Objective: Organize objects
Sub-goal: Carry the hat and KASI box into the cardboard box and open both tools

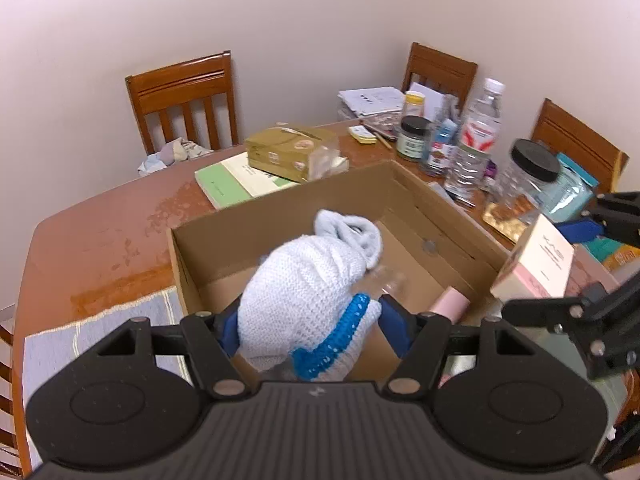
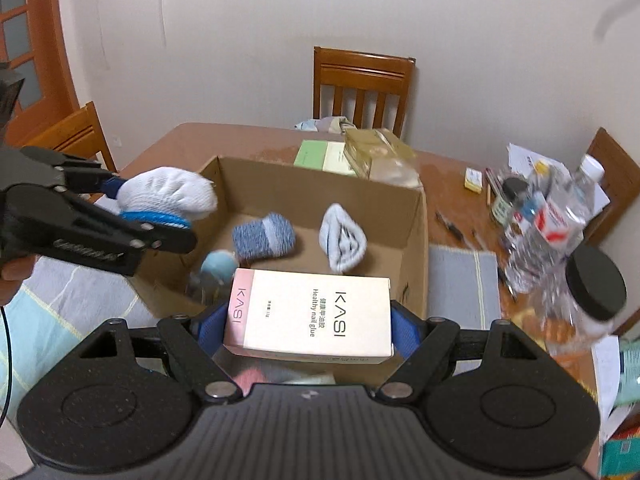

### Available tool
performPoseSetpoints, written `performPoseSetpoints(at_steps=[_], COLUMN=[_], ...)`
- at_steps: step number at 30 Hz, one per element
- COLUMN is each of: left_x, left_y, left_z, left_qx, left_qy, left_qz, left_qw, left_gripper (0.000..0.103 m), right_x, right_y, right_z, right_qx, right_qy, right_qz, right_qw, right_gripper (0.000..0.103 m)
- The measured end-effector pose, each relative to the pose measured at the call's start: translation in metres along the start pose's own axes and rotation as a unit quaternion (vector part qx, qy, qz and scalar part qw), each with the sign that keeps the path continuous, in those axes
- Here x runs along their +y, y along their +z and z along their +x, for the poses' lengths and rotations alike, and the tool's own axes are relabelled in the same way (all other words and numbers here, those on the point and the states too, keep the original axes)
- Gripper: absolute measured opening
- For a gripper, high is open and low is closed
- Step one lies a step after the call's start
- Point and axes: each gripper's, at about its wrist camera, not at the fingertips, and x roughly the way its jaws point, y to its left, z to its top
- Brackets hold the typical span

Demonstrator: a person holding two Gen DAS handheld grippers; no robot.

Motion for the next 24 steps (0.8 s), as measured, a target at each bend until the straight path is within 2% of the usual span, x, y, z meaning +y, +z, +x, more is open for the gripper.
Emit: performPoseSetpoints(at_steps=[8, 17, 19, 21, 22, 24], left_x=[0.019, 0.037, 0.042, 0.047, 0.048, 0.051], left_y=[0.02, 0.028, 0.029, 0.029, 0.029, 0.029], left_z=[0.035, 0.061, 0.067, 0.072, 0.074, 0.074], left_qx=[0.015, 0.027, 0.025, 0.028, 0.03, 0.027], left_qy=[0.014, 0.027, 0.033, 0.045, 0.055, 0.052], left_qz=[-0.001, -0.004, -0.009, -0.015, -0.021, -0.026], left_qw=[0.9998, 0.9993, 0.9991, 0.9985, 0.9978, 0.998], left_gripper=[0.067, 0.068, 0.073, 0.1, 0.101, 0.101], right_x=[-0.003, -0.005, -0.005, -0.003, -0.002, -0.002], right_y=[0.027, 0.033, 0.034, 0.033, 0.034, 0.032], right_z=[0.028, 0.051, 0.057, 0.061, 0.063, 0.063], right_qx=[0.004, 0.019, 0.023, 0.023, 0.025, 0.016], right_qy=[0.007, 0.001, 0.002, -0.004, -0.009, -0.011], right_qz=[0.003, 0.004, 0.002, -0.001, -0.003, -0.005], right_qw=[1.0, 1.0, 1.0, 1.0, 1.0, 1.0], right_gripper=[0.084, 0.084, 0.085, 0.096, 0.103, 0.103])
